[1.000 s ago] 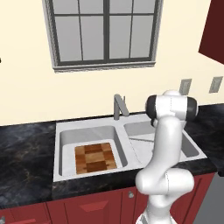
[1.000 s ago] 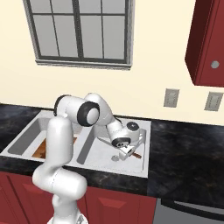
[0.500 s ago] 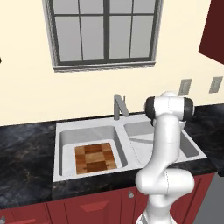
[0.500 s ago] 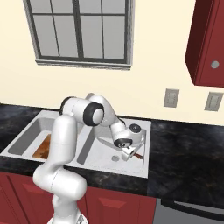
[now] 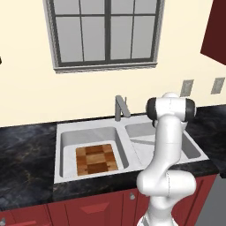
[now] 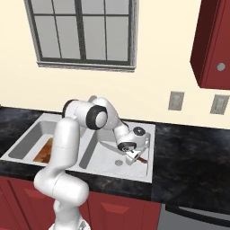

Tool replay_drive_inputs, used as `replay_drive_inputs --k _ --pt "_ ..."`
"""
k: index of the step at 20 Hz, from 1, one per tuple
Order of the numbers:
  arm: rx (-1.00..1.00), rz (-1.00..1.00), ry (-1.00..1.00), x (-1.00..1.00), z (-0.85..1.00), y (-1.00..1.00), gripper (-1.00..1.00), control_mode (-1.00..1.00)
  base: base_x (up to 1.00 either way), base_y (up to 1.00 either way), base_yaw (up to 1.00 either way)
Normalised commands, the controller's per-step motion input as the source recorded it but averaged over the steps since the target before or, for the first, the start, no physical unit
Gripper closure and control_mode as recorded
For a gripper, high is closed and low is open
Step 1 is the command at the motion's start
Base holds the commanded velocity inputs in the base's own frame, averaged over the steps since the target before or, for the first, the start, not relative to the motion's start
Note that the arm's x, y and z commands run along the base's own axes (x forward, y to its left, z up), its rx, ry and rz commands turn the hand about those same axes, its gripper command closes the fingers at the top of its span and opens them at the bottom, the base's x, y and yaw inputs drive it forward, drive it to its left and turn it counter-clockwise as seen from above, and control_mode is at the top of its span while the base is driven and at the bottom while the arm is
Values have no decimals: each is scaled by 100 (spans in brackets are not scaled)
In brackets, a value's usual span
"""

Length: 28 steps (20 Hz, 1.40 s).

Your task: Move the cutting board and knife to the sink. Then move spray from the cabinet to the counter.

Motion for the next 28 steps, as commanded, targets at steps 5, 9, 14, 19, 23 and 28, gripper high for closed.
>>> replay_drive_inputs --k 5,9,14,19,23,28 --pt "0 0 0 8 -11 0 -100 -100 0 0 0" --pt "0 0 -1 -6 10 0 -100 -100 0 0 0" --pt "0 0 -5 -14 40 0 -100 -100 0 0 0" --pt "0 0 -4 -16 55 0 -100 -100 0 0 0" --pt "0 0 -3 -32 76 0 -100 -100 0 0 0" --pt "0 3 -8 -38 98 1 -100 -100 0 0 0"
